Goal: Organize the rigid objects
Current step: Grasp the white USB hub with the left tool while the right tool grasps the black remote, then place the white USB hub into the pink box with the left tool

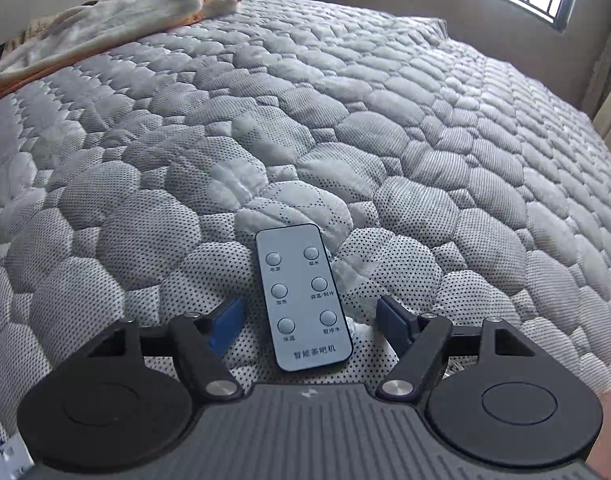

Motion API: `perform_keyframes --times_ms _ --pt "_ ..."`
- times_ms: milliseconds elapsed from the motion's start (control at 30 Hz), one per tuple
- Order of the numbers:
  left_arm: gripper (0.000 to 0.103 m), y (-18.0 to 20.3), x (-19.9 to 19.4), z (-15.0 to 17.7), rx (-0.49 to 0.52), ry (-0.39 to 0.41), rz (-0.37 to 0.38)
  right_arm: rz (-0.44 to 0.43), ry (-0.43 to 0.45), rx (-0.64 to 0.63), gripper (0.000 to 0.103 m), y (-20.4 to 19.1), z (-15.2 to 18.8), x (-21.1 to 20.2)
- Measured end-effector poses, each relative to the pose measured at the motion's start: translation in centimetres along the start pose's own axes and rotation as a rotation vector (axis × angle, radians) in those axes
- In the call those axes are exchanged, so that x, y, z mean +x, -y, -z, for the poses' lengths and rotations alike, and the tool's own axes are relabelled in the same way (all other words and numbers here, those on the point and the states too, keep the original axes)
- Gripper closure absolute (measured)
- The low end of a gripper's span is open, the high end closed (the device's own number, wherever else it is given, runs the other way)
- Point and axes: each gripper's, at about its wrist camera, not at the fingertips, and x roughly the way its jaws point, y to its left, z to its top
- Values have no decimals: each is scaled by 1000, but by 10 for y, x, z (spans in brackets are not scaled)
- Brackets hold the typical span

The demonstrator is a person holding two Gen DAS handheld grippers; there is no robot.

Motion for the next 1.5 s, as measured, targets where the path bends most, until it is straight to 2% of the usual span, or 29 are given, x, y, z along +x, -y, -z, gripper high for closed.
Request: perform_keyframes --times_ms 33,67,100,167,267,367,500,667,800,933,1067,1133,1200,1300,1367,1500 --pt "50 1 1 0 0 -1 -6 -21 1 24 39 4 -1 0" --pt "50 2 2 -1 2 -2 -13 -43 -1 34 61 7 -2 -4" --pt "50 3 3 -1 4 -2 -19 -75 -12 39 64 9 -1 -9" --pt "50 6 4 -1 7 8 -35 -108 -19 59 65 14 3 -27" --pt "50 10 4 1 4 29 -51 -100 21 70 65 17 21 -67" --pt "50 22 0 5 22 38 -64 -98 71 77 65 20 58 -121" --pt "50 63 -15 17 100 34 34 -64 104 100 65 27 128 -188" --pt "50 142 -26 38 215 -11 221 65 92 139 65 44 227 -252" --pt "50 205 -22 49 323 -72 335 185 75 178 65 58 288 -286" --pt "50 247 -13 33 357 -75 377 204 109 273 65 79 325 -313" --pt "50 275 3 -14 339 -18 396 235 158 317 65 88 343 -326" --pt "50 286 15 -44 297 22 392 226 176 327 65 89 349 -329" --pt "50 299 28 -68 273 84 353 211 184 326 65 87 353 -329" --pt "50 320 53 -93 256 163 309 208 206 297 65 80 358 -330" --pt "50 329 77 -100 246 163 284 232 225 275 65 75 361 -331" --pt "53 339 114 -94 256 91 187 241 223 284 65 75 363 -330"
